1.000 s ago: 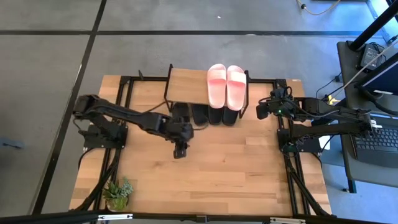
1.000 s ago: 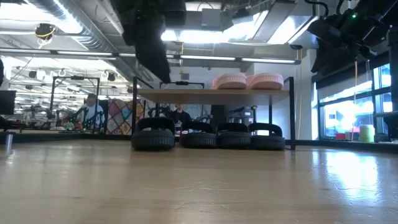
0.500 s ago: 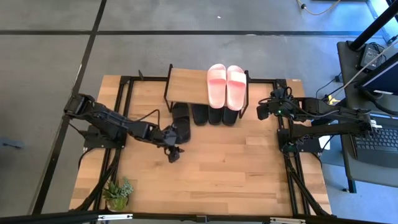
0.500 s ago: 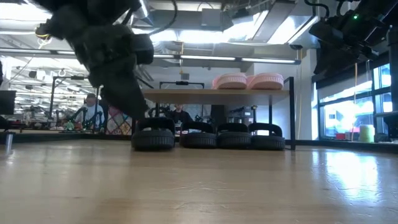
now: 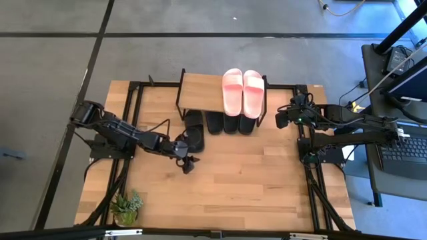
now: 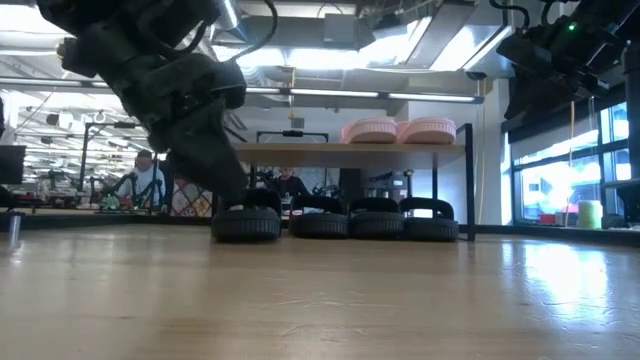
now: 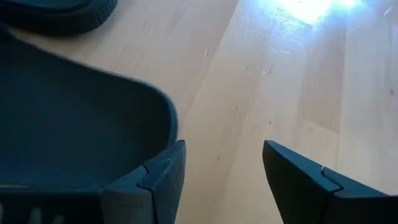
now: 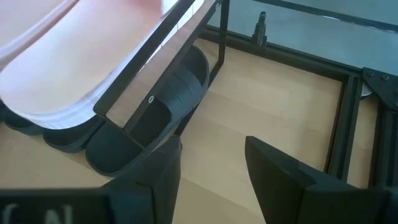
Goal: Pick and place slides into the shelf
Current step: Put the black slide under the shelf
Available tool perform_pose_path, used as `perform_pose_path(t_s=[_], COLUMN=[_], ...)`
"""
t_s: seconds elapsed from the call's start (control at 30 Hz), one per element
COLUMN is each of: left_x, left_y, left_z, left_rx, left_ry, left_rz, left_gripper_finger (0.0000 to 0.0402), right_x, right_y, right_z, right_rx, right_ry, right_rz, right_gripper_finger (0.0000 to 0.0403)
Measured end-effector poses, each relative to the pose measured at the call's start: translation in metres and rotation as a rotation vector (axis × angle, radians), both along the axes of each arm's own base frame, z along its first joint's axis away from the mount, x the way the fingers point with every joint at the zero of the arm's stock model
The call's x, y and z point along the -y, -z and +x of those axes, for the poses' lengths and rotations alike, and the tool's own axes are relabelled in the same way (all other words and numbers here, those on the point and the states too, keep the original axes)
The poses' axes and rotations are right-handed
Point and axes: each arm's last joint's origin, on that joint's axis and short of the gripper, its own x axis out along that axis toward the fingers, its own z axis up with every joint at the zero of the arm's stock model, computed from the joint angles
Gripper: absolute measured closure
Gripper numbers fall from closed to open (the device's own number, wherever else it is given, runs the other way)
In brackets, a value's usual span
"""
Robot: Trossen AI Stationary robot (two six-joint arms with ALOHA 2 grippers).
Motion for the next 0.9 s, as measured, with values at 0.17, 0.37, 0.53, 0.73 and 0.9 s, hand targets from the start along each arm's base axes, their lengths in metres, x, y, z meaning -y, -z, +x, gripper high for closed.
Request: perform_pose_path(t_s=[0.17,0.37,0.53,0.73,0.9], left_x=[0.002,0.002,-0.001,-0.008,-0.018], left_y=[0.010,0.016,0.022,0.022,0.023], left_z=[0.003,0.004,0.005,0.005,0.006], left_rx=[-0.026,-0.047,-0.073,-0.086,-0.096], left_ry=[0.009,0.002,-0.022,-0.025,-0.057], left_rz=[0.009,0.021,0.045,0.095,0.120], left_gripper_finger=[0.0198,0.0198,0.0198,0.0198,0.0198], right_x=[0.000,0.000,0.000,0.000,0.000], right_y=[0.000,0.000,0.000,0.000,0.000], right_z=[0.000,0.000,0.000,0.000,0.000], right_rx=[0.000,0.000,0.000,0.000,0.000], right_ry=[0.000,0.001,0.001,0.001,0.001], right_rz=[0.000,-0.001,-0.001,-0.001,-0.001], right_gripper_finger=[0.0224,0.0224,0.0224,0.0224,0.0224])
